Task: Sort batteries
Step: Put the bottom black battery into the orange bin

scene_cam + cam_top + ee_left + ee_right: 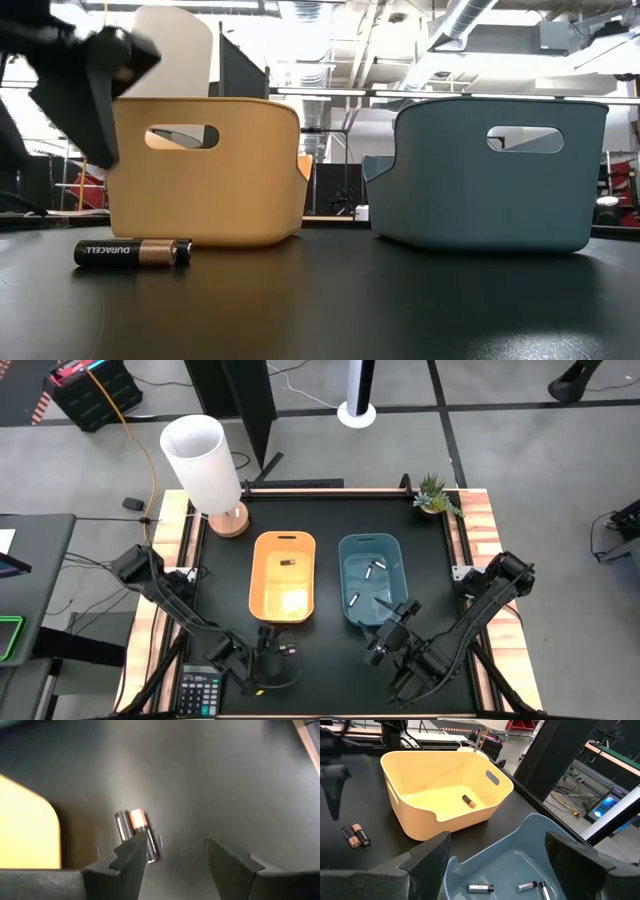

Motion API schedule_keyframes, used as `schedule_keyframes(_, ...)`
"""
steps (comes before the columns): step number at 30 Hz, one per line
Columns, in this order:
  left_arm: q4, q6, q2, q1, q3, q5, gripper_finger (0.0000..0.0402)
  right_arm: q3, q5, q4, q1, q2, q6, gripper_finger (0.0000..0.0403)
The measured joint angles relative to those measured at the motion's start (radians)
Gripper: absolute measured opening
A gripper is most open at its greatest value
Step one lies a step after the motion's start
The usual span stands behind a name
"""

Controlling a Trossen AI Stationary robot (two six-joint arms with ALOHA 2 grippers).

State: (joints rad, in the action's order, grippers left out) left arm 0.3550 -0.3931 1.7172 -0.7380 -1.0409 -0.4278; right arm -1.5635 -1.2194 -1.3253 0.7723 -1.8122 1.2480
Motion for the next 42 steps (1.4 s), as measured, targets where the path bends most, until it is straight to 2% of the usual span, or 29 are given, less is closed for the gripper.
schedule_keyframes(5,0.003,-0.075,0.049,0.015,0.0,-0.001,0.0192,0.0,0.0,0.001,0.0,0.0,0.0,0.034)
schedule_keyframes(20,-0.01,-0.169,0.051,0.02,-0.002,0.003,0.0192,0.0,0.0,0.001,0.0,0.0,0.0,0.034)
schedule_keyframes(42,-0.031,-0.195,0.085,0.015,-0.001,-0.032,0.0192,0.0,0.0,-0.001,0.0,0.0,-0.001,0.034)
